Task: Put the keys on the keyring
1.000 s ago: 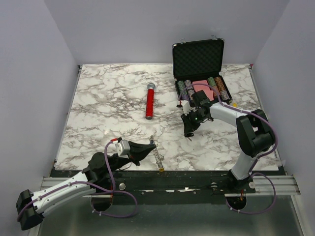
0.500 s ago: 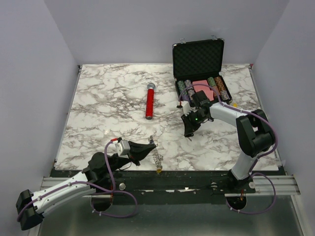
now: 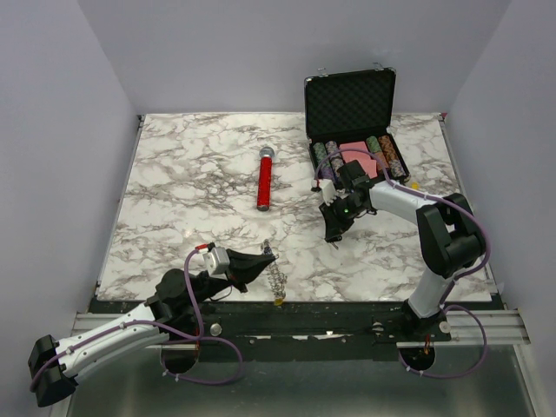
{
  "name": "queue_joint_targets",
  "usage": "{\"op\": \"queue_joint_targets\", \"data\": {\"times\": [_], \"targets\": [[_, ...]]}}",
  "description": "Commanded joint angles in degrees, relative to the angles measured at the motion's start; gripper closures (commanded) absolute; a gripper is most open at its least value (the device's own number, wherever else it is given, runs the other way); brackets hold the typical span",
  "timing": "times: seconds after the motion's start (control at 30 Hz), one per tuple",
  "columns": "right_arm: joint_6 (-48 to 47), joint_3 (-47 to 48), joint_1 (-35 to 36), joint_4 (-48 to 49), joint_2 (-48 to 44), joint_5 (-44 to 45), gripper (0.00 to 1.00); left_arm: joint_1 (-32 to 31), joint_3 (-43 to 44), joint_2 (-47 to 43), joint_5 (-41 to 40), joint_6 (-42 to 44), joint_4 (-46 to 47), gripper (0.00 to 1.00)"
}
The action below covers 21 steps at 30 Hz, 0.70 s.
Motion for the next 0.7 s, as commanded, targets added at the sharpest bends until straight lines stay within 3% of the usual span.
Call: {"op": "queue_joint_targets", "data": {"times": [0.0,0.67], "targets": [[-0.34,1.59,0.62,-0.71,0.50,-0.32,0.78,0.23,-1.80,-0.05,-1.01,0.39,2.44,1.00],[-0.07,2.12,1.41,-0.62,1.56,0.91,0.77,0.23,-1.97,0.04,-1.19,0.48,2.52,1.00]]}}
